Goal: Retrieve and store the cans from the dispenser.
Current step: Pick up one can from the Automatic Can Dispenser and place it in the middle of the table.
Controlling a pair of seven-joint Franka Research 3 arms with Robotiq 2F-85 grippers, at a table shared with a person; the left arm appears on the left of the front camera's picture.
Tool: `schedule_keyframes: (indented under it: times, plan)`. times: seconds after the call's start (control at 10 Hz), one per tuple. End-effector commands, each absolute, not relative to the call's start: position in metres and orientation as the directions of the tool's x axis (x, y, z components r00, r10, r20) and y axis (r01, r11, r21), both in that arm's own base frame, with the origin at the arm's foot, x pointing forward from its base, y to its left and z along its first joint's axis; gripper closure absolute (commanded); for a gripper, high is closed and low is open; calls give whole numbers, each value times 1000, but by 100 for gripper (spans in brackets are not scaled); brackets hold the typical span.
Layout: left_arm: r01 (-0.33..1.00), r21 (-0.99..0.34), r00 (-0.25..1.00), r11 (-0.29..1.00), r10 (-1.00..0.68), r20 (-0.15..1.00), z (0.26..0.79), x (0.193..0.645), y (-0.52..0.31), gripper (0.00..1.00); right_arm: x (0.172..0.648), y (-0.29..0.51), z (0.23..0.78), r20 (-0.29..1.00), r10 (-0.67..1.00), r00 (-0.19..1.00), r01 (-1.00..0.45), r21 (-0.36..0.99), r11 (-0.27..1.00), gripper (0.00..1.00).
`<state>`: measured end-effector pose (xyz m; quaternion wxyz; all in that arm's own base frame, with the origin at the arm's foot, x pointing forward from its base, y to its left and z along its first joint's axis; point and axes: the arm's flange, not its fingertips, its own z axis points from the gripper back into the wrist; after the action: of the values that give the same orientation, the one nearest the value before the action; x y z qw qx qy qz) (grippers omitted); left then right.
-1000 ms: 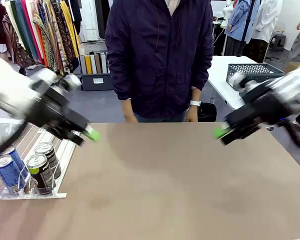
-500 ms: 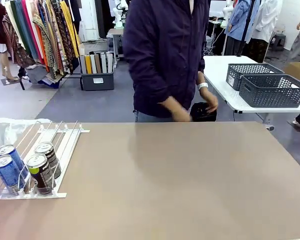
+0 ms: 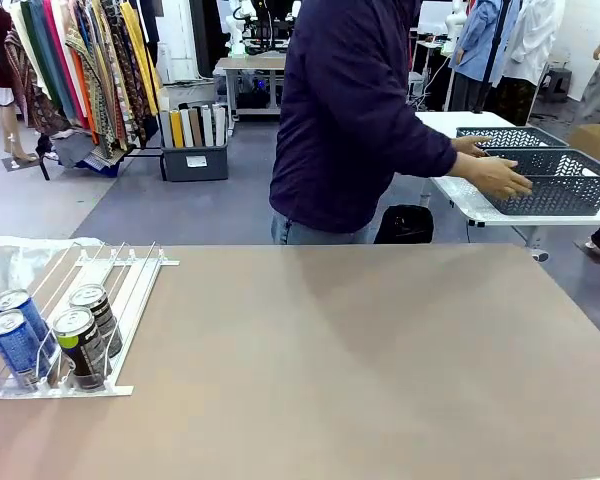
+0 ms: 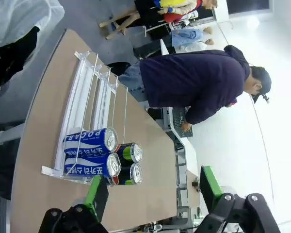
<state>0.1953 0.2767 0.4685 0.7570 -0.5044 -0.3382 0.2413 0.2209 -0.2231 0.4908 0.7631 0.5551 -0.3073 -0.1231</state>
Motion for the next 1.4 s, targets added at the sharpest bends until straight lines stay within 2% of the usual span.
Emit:
schedule_keyframes:
  times: [0.0,0.4,0.5,0.7,1.0,1.3]
  plan:
    - [4,-924,667,383,687,288,479,189,272,0,211,-224,493,334,-514,790,-172,926,337,0]
    - [-23,-924,673,382,689,269,477,190,270,0,211,-224,493,334,-514,790,-172,926,337,0]
    - [-41,-863,708,503,625,330,504,195,260,0,211,-224,493,334,-514,790,-172,926,337,0]
    - [30,-742,835,669,392,387,546,234,209,0,211,-224,493,334,-514,790,-172,926,337,0]
    - [157,-488,943,859,16,332,560,305,103,0,211,-224,493,334,-514,790,-172,926,337,0]
    - [156,-292,963,944,-80,258,544,335,44,0,211,-224,493,334,-514,790,-172,926,337,0]
